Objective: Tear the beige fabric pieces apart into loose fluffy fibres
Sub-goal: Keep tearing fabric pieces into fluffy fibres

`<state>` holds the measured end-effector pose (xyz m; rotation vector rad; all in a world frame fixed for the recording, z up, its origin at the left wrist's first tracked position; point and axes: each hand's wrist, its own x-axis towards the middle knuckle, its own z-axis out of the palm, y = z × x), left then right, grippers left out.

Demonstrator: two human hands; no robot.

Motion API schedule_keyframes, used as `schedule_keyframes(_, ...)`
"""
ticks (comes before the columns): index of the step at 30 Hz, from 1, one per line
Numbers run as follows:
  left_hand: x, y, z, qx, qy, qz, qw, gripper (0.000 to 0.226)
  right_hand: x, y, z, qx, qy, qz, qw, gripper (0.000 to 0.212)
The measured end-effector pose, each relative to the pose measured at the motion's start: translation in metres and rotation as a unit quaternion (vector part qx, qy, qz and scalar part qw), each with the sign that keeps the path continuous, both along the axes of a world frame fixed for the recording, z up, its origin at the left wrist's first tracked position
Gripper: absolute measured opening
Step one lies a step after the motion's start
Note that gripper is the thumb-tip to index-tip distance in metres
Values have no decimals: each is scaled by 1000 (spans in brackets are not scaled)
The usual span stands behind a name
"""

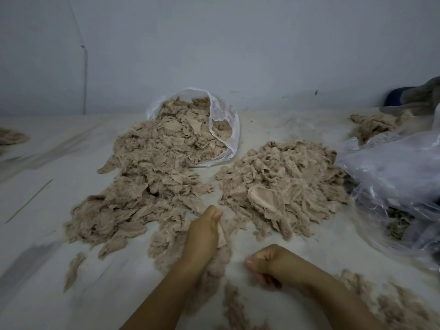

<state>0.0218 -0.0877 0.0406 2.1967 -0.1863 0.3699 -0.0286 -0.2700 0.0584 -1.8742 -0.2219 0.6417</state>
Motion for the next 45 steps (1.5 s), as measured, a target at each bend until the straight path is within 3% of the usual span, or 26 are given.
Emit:
schedule_keyframes(2,-1,3,3,26,4,-52,998,34,0,-5,5,-1,12,21,1000,33)
schedule_keyframes(4,-6,-5,6,47,-1,-118,992,32,2,3,7,28,-10,-40,999,10)
schedule_keyframes(6,-12,-15,7,38,-12,-158,987,24,6,16,5,71,-35,-108,991,19)
schedule_keyframes(10,-10,-8,3,3,10,-113,994,18,11,24,2,158,-77,-212,961,19)
schedule_keyframes(13,-9,2,-1,2,10,-88,996,17,26,15,15,239,-107,-333,906,21)
schedule_keyframes(15,-8,3,0,-61,9,-41,997,22,35,11,32,338,-63,-366,865,14)
schedule_keyframes(16,-7,2,3,-107,18,-19,994,25,37,12,36,350,-38,-356,866,14)
schedule_keyframes(20,0,-6,17,-304,67,29,950,31,15,33,17,88,-27,-177,980,34)
schedule_keyframes(22,2,-9,24,-376,103,50,920,30,1,50,1,13,-73,-95,993,39)
schedule_keyframes(24,0,-11,27,-413,121,36,902,29,-2,62,-8,7,-137,-116,984,22)
schedule_keyframes(26,-6,-9,29,-391,104,-7,915,31,1,63,-11,43,-155,-183,970,23)
schedule_keyframes(28,-11,-1,26,-296,102,-67,947,36,3,61,-6,104,-136,-226,959,21)
schedule_keyframes(31,-16,11,14,-162,174,-147,960,33,6,55,2,219,-89,-278,931,17)
schedule_keyframes(34,-22,13,10,-200,168,-145,954,6,9,49,4,275,-40,-311,909,14)
schedule_keyframes(37,-26,11,12,-211,110,-136,962,17,6,48,0,335,9,-287,897,20)
schedule_keyframes(39,-25,8,15,-142,71,-134,978,19,2,51,-3,332,17,-277,901,26)
schedule_keyframes(41,-26,6,18,-75,45,-156,984,24,1,53,-2,330,11,-301,894,11)
schedule_keyframes(45,-29,14,27,-79,107,-247,960,36,2,47,2,324,0,-340,883,25)
